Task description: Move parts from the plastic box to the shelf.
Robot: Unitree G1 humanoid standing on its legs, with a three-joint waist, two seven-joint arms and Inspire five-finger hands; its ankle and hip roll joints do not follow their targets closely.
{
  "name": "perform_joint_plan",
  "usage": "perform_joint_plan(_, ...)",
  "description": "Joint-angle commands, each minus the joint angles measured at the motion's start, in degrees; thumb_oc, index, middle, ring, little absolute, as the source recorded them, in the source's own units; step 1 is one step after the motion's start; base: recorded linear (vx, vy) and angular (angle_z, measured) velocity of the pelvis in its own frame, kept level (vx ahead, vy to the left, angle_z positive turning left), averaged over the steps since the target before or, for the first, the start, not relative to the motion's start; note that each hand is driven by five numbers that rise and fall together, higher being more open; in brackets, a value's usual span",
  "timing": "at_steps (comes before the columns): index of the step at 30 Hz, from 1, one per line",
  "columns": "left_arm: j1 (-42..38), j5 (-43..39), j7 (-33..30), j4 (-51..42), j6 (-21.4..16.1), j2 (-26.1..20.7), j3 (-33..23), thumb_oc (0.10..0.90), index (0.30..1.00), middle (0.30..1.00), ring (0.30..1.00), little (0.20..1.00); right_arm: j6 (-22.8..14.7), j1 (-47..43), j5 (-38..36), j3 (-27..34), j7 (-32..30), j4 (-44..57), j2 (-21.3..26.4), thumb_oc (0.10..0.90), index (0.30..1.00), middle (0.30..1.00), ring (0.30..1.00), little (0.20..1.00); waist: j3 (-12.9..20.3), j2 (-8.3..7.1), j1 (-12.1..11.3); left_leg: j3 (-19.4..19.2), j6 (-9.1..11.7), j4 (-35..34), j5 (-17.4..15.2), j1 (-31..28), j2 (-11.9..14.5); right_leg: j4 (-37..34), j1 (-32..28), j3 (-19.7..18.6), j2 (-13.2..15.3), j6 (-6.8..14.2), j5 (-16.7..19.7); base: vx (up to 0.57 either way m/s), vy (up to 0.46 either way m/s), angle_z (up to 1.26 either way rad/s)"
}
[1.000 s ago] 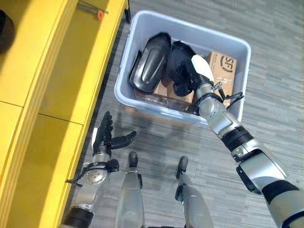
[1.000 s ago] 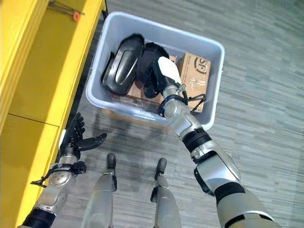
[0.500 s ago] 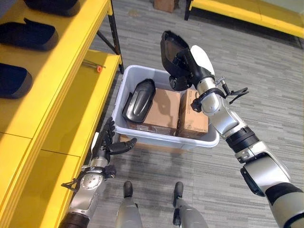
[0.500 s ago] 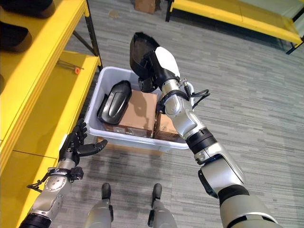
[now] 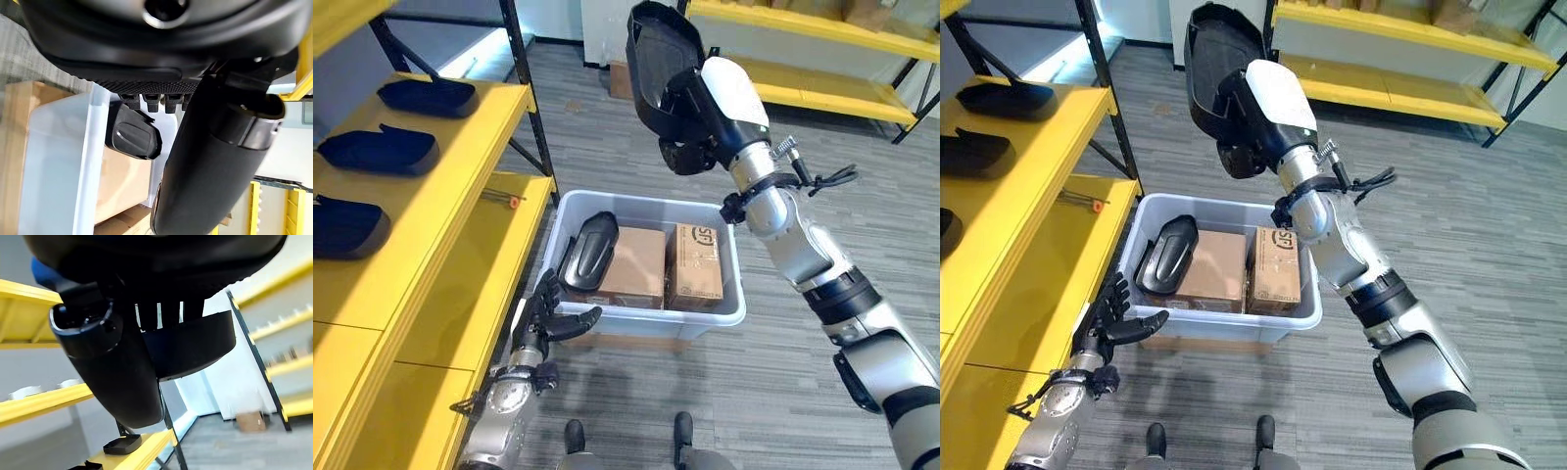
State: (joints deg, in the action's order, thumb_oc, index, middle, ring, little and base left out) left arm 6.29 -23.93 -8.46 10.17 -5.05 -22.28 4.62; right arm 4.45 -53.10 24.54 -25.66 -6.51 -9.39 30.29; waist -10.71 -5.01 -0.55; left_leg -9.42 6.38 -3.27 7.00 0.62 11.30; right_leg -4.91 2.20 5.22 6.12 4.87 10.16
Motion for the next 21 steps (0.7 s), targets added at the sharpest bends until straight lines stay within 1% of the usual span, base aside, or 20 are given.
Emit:
perform_joint_plan(1, 0.27, 2.38, -1.68, -2.55, -4.88, -2.55, -1.31, 0.9, 1.0, 1.0, 1.0, 1.0, -4.78, -3.35, 1.26, 7.09, -3.26, 4.74, 0.19, 0.4, 0.3, 0.3, 0.3, 0.3, 7.01, 0.0, -2.06, 1.35, -0.46, 2.04, 0.08, 3.48, 3.77, 9.67, -3.68, -1.68, -0.67, 1.12, -15.88, -0.09, -0.193, -0.08)
perform_joint_plan(3, 0.83, 2.28, -2.01, -2.8, -4.82, -2.28, -1.77, 0.9, 1.0, 1.0, 1.0, 1.0, -5.04, -3.19, 1.33, 7.1, -3.25, 5.58, 0.07, 0.4, 0.3, 0.3, 0.3, 0.3, 6.43, 0.23, -2.38, 1.88, -0.15, 2.06, 1.0, 4.0, 4.85, 10.72, -3.09, -1.23, -2.0, 0.35, -16.8, -0.11, -0.208, 0.04)
perform_joint_plan(4, 1.56, 2.12, -2.48, -3.09, -4.8, -2.0, -2.21, 0.9, 1.0, 1.0, 1.0, 1.0, -5.12, -3.36, 1.34, 7.2, -3.5, 6.18, -0.21, 0.4, 0.3, 0.3, 0.3, 0.3, 5.52, 0.46, -2.77, 2.55, 0.07, 2.1, 2.07, 4.4, 6.06, 12.17, -2.26, -0.84, -3.34, -0.44, -17.59, -0.23, -0.357, 0.05)
perform_joint_plan(5, 3.11, 2.07, -3.19, -3.13, -4.82, -1.18, -3.48, 0.9, 1.0, 1.0, 1.0, 1.0, -5.65, -3.46, 1.06, 7.26, -4.35, 7.25, -0.76, 0.4, 0.3, 0.3, 0.3, 0.3, 3.24, 0.78, -3.8, 3.62, 0.35, 2.1, 4.2, 5.31, 7.83, 14.12, -0.66, -0.1, -5.34, -1.72, -18.16, -0.2, -0.292, 0.03)
perform_joint_plan(6, 3.18, 2.1, -3.2, -3.3, -4.74, -1.15, -3.59, 0.9, 1.0, 1.0, 1.0, 1.0, -5.67, -3.51, 1.05, 7.25, -4.36, 7.29, -0.78, 0.4, 0.3, 0.3, 0.3, 0.3, 3.13, 0.99, -3.67, 3.87, 0.57, 1.97, 4.5, 5.4, 8.17, 14.55, -0.42, 0.06, -5.69, -1.97, -18.25, -0.28, -0.351, 0.0)
perform_joint_plan(7, 4.42, 2.38, -3.7, -2.83, -4.79, -0.09, -4.96, 0.9, 1.0, 1.0, 1.0, 1.0, -6.21, -3.56, 0.65, 7.63, -5.09, 8.64, -0.56, 0.4, 0.3, 0.3, 0.3, 0.3, 1.08, 1.52, -5.05, 5.16, 1.26, 1.23, 8.07, 7.32, 9.11, 14.59, 0.68, 1.21, -6.77, -2.61, -18.45, -0.21, -0.225, 0.05)
perform_joint_plan(8, 4.66, 2.09, -4.02, -1.92, -4.77, 0.46, -5.28, 0.9, 1.0, 1.0, 1.0, 1.0, -6.32, -3.11, 0.51, 7.54, -5.22, 8.59, -0.44, 0.4, 0.3, 0.3, 0.3, 0.3, 0.07, 1.87, -5.93, 5.36, 1.83, 0.64, 10.2, 8.6, 9.12, 14.28, 0.72, 2.06, -6.8, -2.85, -18.58, -0.27, -0.276, 0.18)
perform_joint_plan(9, 4.13, 2.18, -4.27, -0.76, -4.65, 0.72, -5.15, 0.9, 1.0, 1.0, 1.0, 1.0, -6.39, -2.61, 0.35, 7.69, -5.62, 8.57, 0.05, 0.4, 0.3, 0.3, 0.3, 0.3, -1.03, 2.02, -5.82, 4.39, 1.88, 0.72, 11.49, 10.16, 8.76, 14.52, 0.68, 4.0, -5.96, -3.09, -18.86, -0.26, -0.201, 1.79)
perform_joint_plan(10, 2.92, 2.18, -3.82, -0.01, -4.65, 0.58, -4.83, 0.9, 1.0, 1.0, 1.0, 1.0, -6.32, -2.09, 0.37, 8.14, -6.16, 8.79, 1.53, 0.4, 0.3, 0.3, 0.3, 0.3, -2.02, 1.51, -5.62, 2.74, 0.98, 3.68, 9.32, 11.54, 7.22, 13.93, 1.06, 6.83, -3.83, -3.01, -18.28, -0.43, -0.215, 2.44)
perform_joint_plan(11, 2.08, 2.01, -3.4, -0.75, -5.11, 0.86, -3.74, 0.9, 1.0, 1.0, 1.0, 1.0, -6.24, -0.93, 0.52, 8.49, -7.1, 9.01, 2.42, 0.4, 0.3, 0.3, 0.3, 0.3, -2.52, 1.96, -4.77, 2.51, 0.62, 13.2, 3.72, 11.5, 6.5, 12.97, 2.46, 10.84, -1.07, -3.11, -16.44, -0.53, -0.148, 2.95)
perform_joint_plan(12, 0.77, 1.6, -2.82, -0.5, -4.83, 1.61, -1.7, 0.9, 1.0, 1.0, 1.0, 1.0, -6.05, 0.94, 0.67, 9.16, -7.59, 9.08, 2.27, 0.4, 0.3, 0.3, 0.3, 0.3, -1.99, 3.03, -2.72, -0.98, 0.02, 17.33, -1.97, 8.78, 6.79, 13.11, 4.08, 15.84, 1.13, -3.63, -15.82, -0.38, -0.041, 2.92)
perform_joint_plan(13, 0.34, 1.47, -2.68, -0.54, -4.78, 1.99, -1.17, 0.9, 1.0, 1.0, 1.0, 1.0, -5.91, 1.89, 0.68, 9.62, -7.41, 9.42, 2.41, 0.4, 0.3, 0.3, 0.3, 0.3, -1.69, 3.72, -1.62, -1.72, 0.69, 19.36, -4.27, 7.08, 7.61, 14.03, 4.15, 16.81, 1.86, -2.95, -16.78, -0.21, 0.143, 3.35)
perform_joint_plan(14, -0.3, 1.33, -2.06, -0.6, -4.69, 2.13, -0.83, 0.9, 1.0, 1.0, 1.0, 1.0, -5.28, 3.27, 0.99, 10.88, -7.21, 9.78, 3.24, 0.4, 0.3, 0.3, 0.3, 0.3, -1.22, 4.84, -0.3, -3.75, 0.98, 19.56, -5.7, 4.55, 8.59, 15.37, 5.18, 19.56, 3.81, -2.38, -16.34, 0.02, 0.382, 3.28)
perform_joint_plan(15, 0.26, 2.13, -1.48, -0.94, -4.51, 2.8, -0.88, 0.9, 1.0, 1.0, 1.0, 1.0, -4.67, 6.48, 1.85, 12.85, -6.87, 10.43, 3.36, 0.4, 0.3, 0.3, 0.3, 0.3, 0.09, 6.89, 1.04, -5.6, 0.84, 11.48, -9.8, 0.82, 6.13, 15.99, 5.73, 20.5, 5.68, -0.59, -14.69, 0.03, 0.44, 2.0)
perform_joint_plan(16, 0.88, 2.95, -1.49, -1.02, -4.39, 3.18, -1.26, 0.9, 1.0, 1.0, 1.0, 1.0, -4.48, 8.03, 2.16, 13.53, -6.45, 10.7, 2.96, 0.4, 0.3, 0.3, 0.3, 0.3, 0.43, 7.04, 0.86, -5.82, 0.47, 9.75, -9.91, 0.21, 5.35, 15.85, 5.28, 20.03, 6.41, -0.07, -13.65, 0.12, 0.558, 1.77)
perform_joint_plan(17, 1.29, 3.78, -0.94, -2.02, -4.34, 2.84, -1.59, 0.9, 1.0, 1.0, 1.0, 1.0, -4.39, 11.0, 1.93, 15.09, -6.04, 11.51, 2.21, 0.4, 0.3, 0.3, 0.3, 0.3, 0.62, 6.43, 0.18, -5.34, -0.27, 8.82, -10.62, 0.48, 2.87, 14.59, 4.59, 20.89, 9.09, 1.79, -10.6, 0.08, 0.361, 1.07)
perform_joint_plan(18, 1.31, 4.02, -0.88, -1.99, -4.28, 2.84, -1.61, 0.9, 1.0, 1.0, 1.0, 1.0, -4.15, 11.39, 2.08, 15.21, -5.9, 11.32, 2.23, 0.4, 0.3, 0.3, 0.3, 0.3, 0.72, 6.22, 0.05, -5.37, -0.33, 8.59, -10.87, 0.35, 2.39, 14.08, 4.36, 21.04, 9.45, 1.92, -10.02, 0.04, 0.415, 0.72)
perform_joint_plan(19, 1.18, 4.63, -1.0, -2.01, -4.33, 2.56, -1.45, 0.9, 1.0, 1.0, 1.0, 1.0, -4.0, 11.7, 2.57, 15.15, -5.72, 10.89, 2.12, 0.4, 0.3, 0.3, 0.3, 0.3, 0.89, 5.52, -0.57, -5.23, -0.65, 8.15, -11.64, -0.01, 0.9, 12.12, 3.62, 21.31, 10.7, 3.22, -7.8, 0.01, 0.197, -0.24)
perform_joint_plan(20, 1.18, 4.66, -1.02, -2.03, -4.32, 2.49, -1.4, 0.9, 1.0, 1.0, 1.0, 1.0, -4.03, 11.74, 2.59, 15.23, -5.74, 10.85, 2.09, 0.4, 0.3, 0.3, 0.3, 0.3, 0.87, 5.39, -0.57, -5.21, -0.83, 8.14, -11.68, -0.04, 0.66, 11.71, 3.39, 21.37, 10.84, 3.44, -7.4, 0.02, 0.35, -0.36)
perform_joint_plan(21, 1.08, 5.51, -0.13, -2.82, -4.24, 2.11, -1.17, 0.9, 1.0, 1.0, 1.0, 1.0, -3.6, 12.21, 3.42, 15.69, -4.9, 11.1, 2.55, 0.4, 0.3, 0.3, 0.3, 0.3, 1.14, 4.33, -1.22, -4.51, -1.51, 8.13, -13.08, 0.24, -1.54, 9.34, 2.07, 21.81, 13.03, 5.04, -4.21, 0.03, 0.289, -0.21)
